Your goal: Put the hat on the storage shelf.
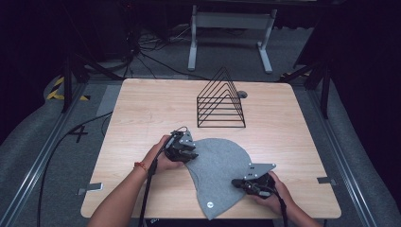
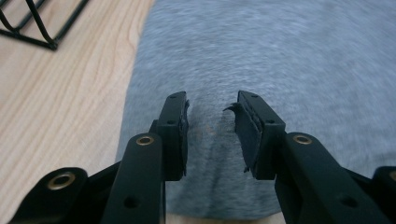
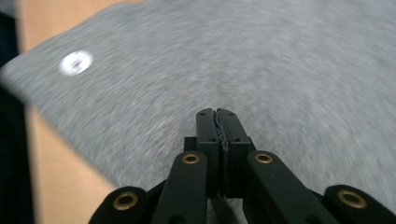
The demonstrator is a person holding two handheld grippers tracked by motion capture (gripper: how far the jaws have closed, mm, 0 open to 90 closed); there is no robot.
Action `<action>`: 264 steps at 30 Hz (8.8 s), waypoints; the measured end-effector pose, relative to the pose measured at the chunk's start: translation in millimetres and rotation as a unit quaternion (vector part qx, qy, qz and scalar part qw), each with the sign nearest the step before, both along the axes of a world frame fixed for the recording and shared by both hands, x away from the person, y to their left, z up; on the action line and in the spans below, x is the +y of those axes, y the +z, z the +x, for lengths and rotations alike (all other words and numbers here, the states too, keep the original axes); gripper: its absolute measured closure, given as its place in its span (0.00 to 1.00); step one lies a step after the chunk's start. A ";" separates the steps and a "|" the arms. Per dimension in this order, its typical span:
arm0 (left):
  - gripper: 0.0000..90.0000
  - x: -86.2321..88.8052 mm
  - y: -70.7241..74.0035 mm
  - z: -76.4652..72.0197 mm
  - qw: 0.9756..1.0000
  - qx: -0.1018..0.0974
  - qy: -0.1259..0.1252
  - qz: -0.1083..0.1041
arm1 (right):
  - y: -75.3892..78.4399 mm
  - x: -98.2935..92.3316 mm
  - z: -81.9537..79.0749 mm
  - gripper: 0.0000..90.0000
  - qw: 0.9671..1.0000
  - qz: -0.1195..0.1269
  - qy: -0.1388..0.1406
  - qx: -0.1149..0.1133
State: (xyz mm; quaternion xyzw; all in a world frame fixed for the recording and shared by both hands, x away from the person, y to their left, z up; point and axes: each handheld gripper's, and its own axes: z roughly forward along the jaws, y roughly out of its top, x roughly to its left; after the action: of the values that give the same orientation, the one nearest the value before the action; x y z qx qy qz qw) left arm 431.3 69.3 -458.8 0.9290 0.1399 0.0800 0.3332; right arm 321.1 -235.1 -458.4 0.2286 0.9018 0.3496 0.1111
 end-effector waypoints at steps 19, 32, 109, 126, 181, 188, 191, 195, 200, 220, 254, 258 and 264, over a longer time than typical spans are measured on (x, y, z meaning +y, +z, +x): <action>0.72 -27.5 -2.5 -69.9 0.998 0.034 -0.040 -0.020 | 2.5 -33.6 66.2 0.99 0.993 -0.019 -0.118 -0.027; 0.51 -18.4 20.1 -53.1 0.998 -0.026 0.049 -0.041 | 14.9 -56.6 69.0 0.77 0.988 0.009 -0.149 -0.027; 0.98 -12.1 245.2 20.1 0.967 -0.148 0.075 -0.195 | 257.5 -47.8 101.1 0.95 0.963 0.121 -0.130 -0.204; 0.98 -16.2 281.8 83.8 0.959 -0.163 0.133 -0.188 | 291.2 -28.7 171.4 0.95 0.955 0.096 -0.156 -0.234; 0.98 -1.4 238.3 105.8 0.955 -0.133 0.140 -0.224 | 249.1 -33.5 206.3 0.95 0.957 0.130 -0.164 -0.201; 0.98 2.1 238.5 94.2 0.957 -0.133 0.125 -0.224 | 253.1 -32.7 194.9 0.95 0.956 0.133 -0.158 -0.207; 0.98 3.1 232.1 92.6 0.959 -0.130 0.124 -0.219 | 249.8 -32.0 192.1 0.95 0.957 0.131 -0.155 -0.206; 0.98 3.3 220.5 94.7 0.960 -0.124 0.131 -0.215 | 241.5 -30.0 192.4 0.95 0.960 0.121 -0.153 -0.201; 0.97 1.7 202.6 98.9 0.963 -0.113 0.136 -0.205 | 230.0 -29.4 194.4 0.95 0.962 0.117 -0.150 -0.194; 0.97 -7.0 134.1 105.0 0.970 -0.076 0.136 -0.189 | 160.5 -33.7 201.2 0.95 0.974 0.110 -0.141 -0.138; 0.97 -14.5 61.1 90.7 0.981 -0.073 0.135 -0.117 | 76.8 -32.1 195.8 0.95 0.984 0.062 -0.150 -0.070; 0.97 -16.3 54.1 89.0 0.982 -0.069 0.137 -0.114 | 73.0 -31.8 194.6 0.94 0.984 0.060 -0.153 -0.069; 0.93 -10.0 54.9 85.7 0.979 -0.075 0.146 -0.118 | 74.7 -31.1 190.7 0.88 0.982 0.054 -0.162 -0.074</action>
State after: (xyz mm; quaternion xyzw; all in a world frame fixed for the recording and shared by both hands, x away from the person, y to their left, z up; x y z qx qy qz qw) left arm 517.0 59.3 -404.0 0.8438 0.2574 0.1802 0.4351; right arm 511.8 -266.2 -383.7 0.3509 0.8219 0.3908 0.2205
